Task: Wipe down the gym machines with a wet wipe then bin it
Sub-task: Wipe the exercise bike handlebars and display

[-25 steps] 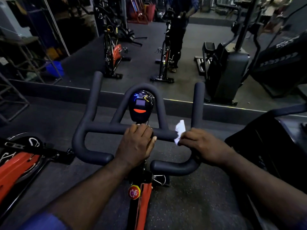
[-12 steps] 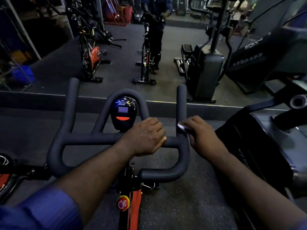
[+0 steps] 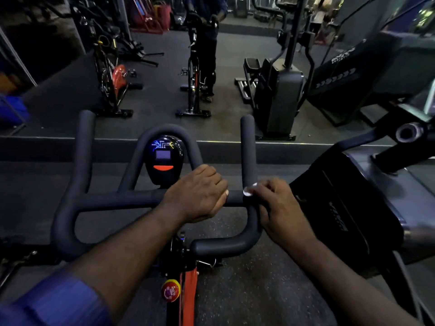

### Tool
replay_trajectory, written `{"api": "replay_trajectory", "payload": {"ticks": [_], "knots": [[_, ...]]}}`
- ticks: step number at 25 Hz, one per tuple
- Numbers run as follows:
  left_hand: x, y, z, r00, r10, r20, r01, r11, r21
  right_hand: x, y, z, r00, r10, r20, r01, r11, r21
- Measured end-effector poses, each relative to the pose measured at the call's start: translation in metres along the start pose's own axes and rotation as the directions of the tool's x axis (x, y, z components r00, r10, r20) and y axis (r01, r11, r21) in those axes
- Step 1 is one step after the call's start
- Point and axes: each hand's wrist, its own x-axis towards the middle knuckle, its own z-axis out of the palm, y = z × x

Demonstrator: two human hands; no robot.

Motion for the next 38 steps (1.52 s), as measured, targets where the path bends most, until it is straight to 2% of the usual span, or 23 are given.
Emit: {"api": "replay_trajectory", "payload": {"ticks": [2, 5, 7, 8, 10, 11, 12, 16, 17, 20, 21, 24, 25, 26, 29, 31, 33, 34, 36, 38], "knots": [[0.0, -0.002, -0.001, 1.0, 0.001, 0.002, -0.001, 1.0, -0.003, 0.005, 0.005, 0.004, 0.999, 0.009, 0.043, -0.009, 1.0, -0.008], [0.001, 0.0, 0.001, 1.0, -0.004, 0.009, 0.004, 1.0, 0.02, -0.036, -0.005, -0.002, 0.987, -0.098, 0.128, 0.097, 0.995, 0.014], [0.005, -0.003, 0.004, 1.0, 0.008, 0.01, -0.008, 0.999, 0.035, -0.033, -0.009, -0.017, 0.979, -0.137, 0.149, 0.129, 0.99, 0.063], [0.009, -0.005, 0.004, 1.0, 0.025, 0.019, -0.026, 0.999, 0.044, -0.019, -0.007, -0.022, 0.991, -0.094, 0.092, 0.086, 0.993, 0.087], [0.022, -0.01, 0.003, 0.993, 0.089, 0.079, -0.095, 0.993, 0.073, 0.017, 0.006, -0.019, 0.989, 0.094, -0.114, -0.073, 0.982, 0.176], [0.029, -0.013, 0.003, 0.985, 0.121, 0.12, -0.132, 0.988, 0.084, 0.031, 0.01, -0.013, 0.975, 0.162, -0.15, -0.135, 0.975, 0.176], [0.034, -0.014, 0.003, 0.98, 0.139, 0.14, -0.152, 0.984, 0.094, 0.038, 0.014, -0.004, 0.977, 0.169, -0.128, -0.15, 0.978, 0.146], [0.039, -0.012, 0.004, 0.99, 0.09, 0.107, -0.101, 0.99, 0.1, 0.044, 0.022, 0.005, 0.998, -0.022, 0.062, 0.017, 0.996, 0.082], [0.04, -0.013, 0.007, 0.988, 0.096, 0.121, -0.107, 0.99, 0.087, 0.055, 0.025, -0.001, 0.997, -0.052, 0.062, 0.048, 0.997, 0.066], [0.041, -0.012, 0.004, 0.986, 0.086, 0.142, -0.098, 0.992, 0.08, 0.096, 0.03, -0.007, 0.995, -0.063, -0.071, 0.059, 0.997, -0.054], [0.042, -0.011, 0.002, 0.987, 0.076, 0.138, -0.087, 0.993, 0.079, 0.1, 0.032, -0.003, 0.995, -0.077, -0.063, 0.071, 0.993, -0.098], [0.043, -0.012, 0.002, 0.986, 0.065, 0.156, -0.078, 0.994, 0.08, 0.06, 0.023, 0.012, 0.955, -0.204, 0.214, 0.235, 0.963, -0.132], [0.043, -0.011, 0.001, 0.986, 0.065, 0.151, -0.078, 0.993, 0.085, 0.051, 0.02, 0.009, 0.939, -0.221, 0.262, 0.259, 0.958, -0.121], [0.043, -0.012, 0.001, 0.988, 0.06, 0.143, -0.073, 0.994, 0.086, 0.056, 0.02, 0.004, 0.947, -0.195, 0.257, 0.223, 0.971, -0.087], [0.043, -0.015, 0.001, 0.987, 0.051, 0.15, -0.061, 0.996, 0.062, 0.107, 0.025, -0.005, 0.991, -0.132, -0.006, 0.131, 0.987, -0.097], [0.042, -0.011, 0.001, 0.989, 0.051, 0.141, -0.063, 0.994, 0.084, 0.122, 0.035, 0.0, 0.989, -0.113, -0.095, 0.1, 0.986, -0.137], [0.044, -0.013, 0.003, 0.99, 0.049, 0.136, -0.061, 0.995, 0.082, 0.1, 0.04, 0.013, 1.0, -0.02, -0.009, 0.019, 0.995, -0.103], [0.043, -0.012, 0.004, 0.99, 0.045, 0.131, -0.057, 0.994, 0.088, 0.082, 0.038, 0.018, 0.998, -0.023, 0.051, 0.028, 0.994, -0.105], [0.042, -0.011, 0.004, 0.992, 0.043, 0.116, -0.055, 0.994, 0.096, 0.057, 0.027, 0.018, 0.985, -0.113, 0.134, 0.128, 0.985, -0.114], [0.044, -0.014, 0.006, 0.993, 0.048, 0.109, -0.059, 0.994, 0.095, 0.076, 0.023, 0.011, 0.98, -0.176, 0.098, 0.189, 0.972, -0.139]]}}
